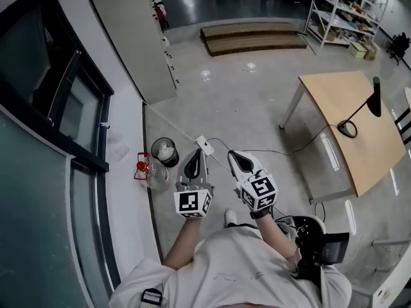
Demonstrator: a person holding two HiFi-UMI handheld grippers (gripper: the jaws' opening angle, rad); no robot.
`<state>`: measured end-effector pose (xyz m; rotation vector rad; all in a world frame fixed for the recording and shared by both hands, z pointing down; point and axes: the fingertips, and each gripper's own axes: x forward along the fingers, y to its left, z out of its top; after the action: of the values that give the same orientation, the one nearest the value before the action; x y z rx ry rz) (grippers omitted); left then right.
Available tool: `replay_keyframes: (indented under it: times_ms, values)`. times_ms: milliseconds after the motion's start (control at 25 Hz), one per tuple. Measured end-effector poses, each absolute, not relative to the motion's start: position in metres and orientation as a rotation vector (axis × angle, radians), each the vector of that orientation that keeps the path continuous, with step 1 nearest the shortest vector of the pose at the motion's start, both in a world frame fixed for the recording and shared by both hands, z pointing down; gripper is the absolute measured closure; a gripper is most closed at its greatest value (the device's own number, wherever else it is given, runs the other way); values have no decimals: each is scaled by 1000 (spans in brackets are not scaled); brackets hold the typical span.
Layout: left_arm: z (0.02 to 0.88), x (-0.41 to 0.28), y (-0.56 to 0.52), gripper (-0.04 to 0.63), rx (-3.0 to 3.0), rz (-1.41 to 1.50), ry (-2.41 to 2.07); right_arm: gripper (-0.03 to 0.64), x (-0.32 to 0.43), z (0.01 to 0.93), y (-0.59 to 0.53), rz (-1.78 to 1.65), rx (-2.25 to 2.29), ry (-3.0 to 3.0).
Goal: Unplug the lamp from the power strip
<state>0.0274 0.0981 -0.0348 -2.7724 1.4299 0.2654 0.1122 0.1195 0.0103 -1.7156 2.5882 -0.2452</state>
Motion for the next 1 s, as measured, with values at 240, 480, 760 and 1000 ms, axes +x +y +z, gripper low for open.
replay_keyframes:
  times_ms: [240, 480, 760, 1000]
  values:
    - [-15, 38, 78, 594, -2760, 174, 1502, 611, 123, 23, 87, -294, -1627, 2630]
    - [5, 33, 64, 594, -2766, 68, 1558, 611, 108, 51, 66, -428, -1543, 2682]
    - [9, 17, 27, 594, -2761, 62, 1591, 611, 85, 55, 32, -440, -1503, 2736]
    - [10, -2, -3, 594, -2770, 71, 1601, 611, 65, 53, -3, -424, -1498, 2765]
